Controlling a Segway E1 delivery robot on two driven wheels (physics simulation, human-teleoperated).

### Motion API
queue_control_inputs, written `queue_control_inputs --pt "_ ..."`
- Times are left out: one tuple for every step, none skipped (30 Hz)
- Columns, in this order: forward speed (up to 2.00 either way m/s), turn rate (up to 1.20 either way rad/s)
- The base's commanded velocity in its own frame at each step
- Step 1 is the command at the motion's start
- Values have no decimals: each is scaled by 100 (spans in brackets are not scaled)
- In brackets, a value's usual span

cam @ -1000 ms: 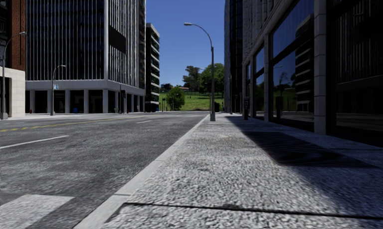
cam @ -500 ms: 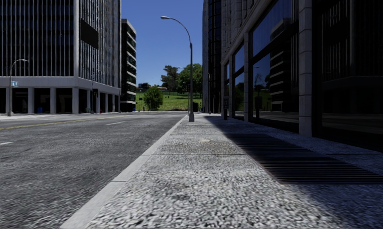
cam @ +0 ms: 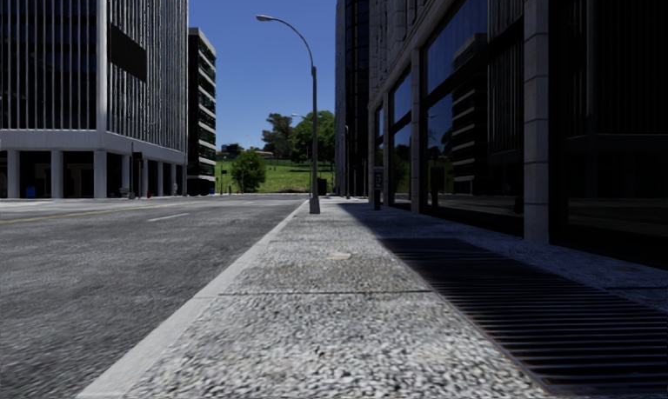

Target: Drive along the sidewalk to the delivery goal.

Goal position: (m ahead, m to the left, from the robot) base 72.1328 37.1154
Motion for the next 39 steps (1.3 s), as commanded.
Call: queue_control_inputs --pt "160 0" --pt "162 0" --pt "165 0" --pt "168 0" --pt "171 0" --pt "175 0" --pt "188 0" --pt "200 0" --pt "200 0" --pt "200 0" --pt "200 0" --pt "200 0" --pt "200 0" --pt "200 0" --pt "199 0" --pt "199 0" --pt "199 0" --pt "199 0" --pt "198 0" --pt "198 0" --pt "197 0" --pt "196 0" --pt "194 -3" --pt "194 -4" --pt "193 -7" --pt "192 -8" --pt "192 -10" --pt "192 -10" --pt "192 -10" --pt "192 -10" --pt "192 -10" --pt "192 -11" --pt "192 -11" --pt "192 -11" --pt "192 -14" --pt "192 -15" --pt "192 -16" --pt "192 -16" --pt "192 -16"
